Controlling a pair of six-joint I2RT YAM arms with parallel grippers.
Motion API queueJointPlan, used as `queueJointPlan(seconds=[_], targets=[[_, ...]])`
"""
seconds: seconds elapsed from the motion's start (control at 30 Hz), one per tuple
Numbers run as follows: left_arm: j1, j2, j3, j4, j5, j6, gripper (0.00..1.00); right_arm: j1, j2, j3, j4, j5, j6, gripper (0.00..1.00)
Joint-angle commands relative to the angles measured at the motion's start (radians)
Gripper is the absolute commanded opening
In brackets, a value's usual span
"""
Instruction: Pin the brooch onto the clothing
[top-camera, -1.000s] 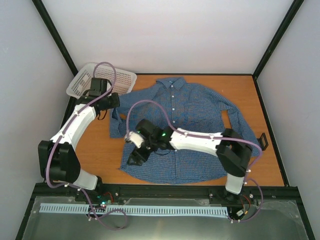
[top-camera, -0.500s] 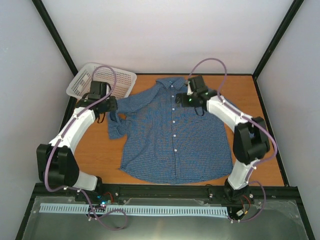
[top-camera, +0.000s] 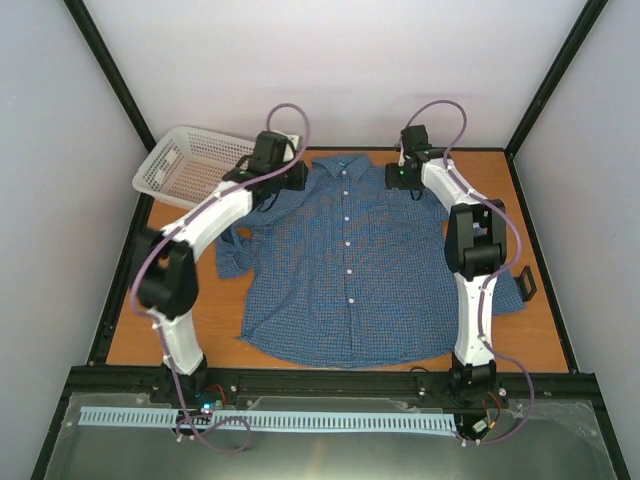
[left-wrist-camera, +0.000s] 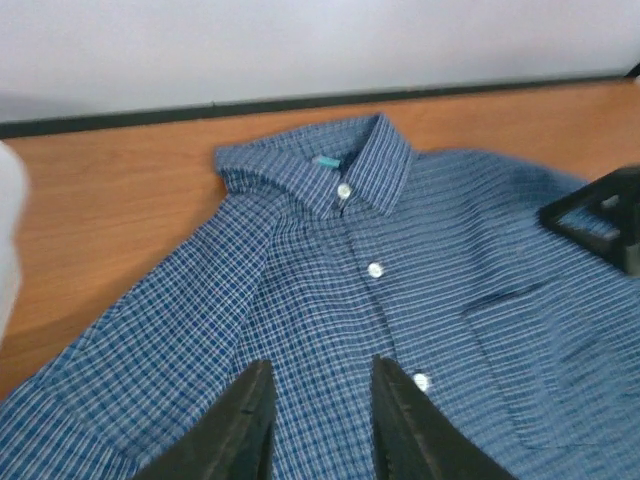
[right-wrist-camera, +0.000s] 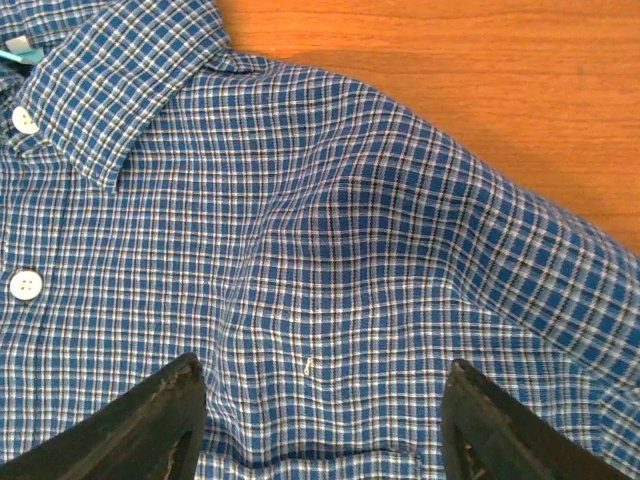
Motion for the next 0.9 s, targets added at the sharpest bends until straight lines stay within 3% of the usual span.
queueJointPlan(seconds=[0.0,0.17,0.37,0.47,0.67,0.87], targets=[[-0.004,0.233,0.185,0.023,0.014,0.017,0.23,-0.007,0.034,0.05,-0.041,-0.028,-0.02,0.59],[0.009,0.453,0.383,-0.026,-0.128,0.06,0.13,-0.022,0.037,0.038,-0.049,-0.06,-0.027,0.54],[0.061,0.608,0.479,-0.062,-0.105,-0.003,0.12,-0.024,0.045,0.002,-0.047,-0.084,-0.022,0.43],[0.084,0.676,0.529,-0.081,-0.025,-0.009,0.13,-0.024,0.039,-0.04,-0.03,-0.072,-0.012,0.42],[0.161,0.855,0.74,-0.14,0.282,0.028,0.1,-0.041,0.072,-0.059,-0.026,-0.05,0.033,0.34],[0.172,0.975,0.916,-0.134,0.384,0.084,0.13,-0.076,0.07,-0.128,-0.018,-0.02,0.06,0.33]])
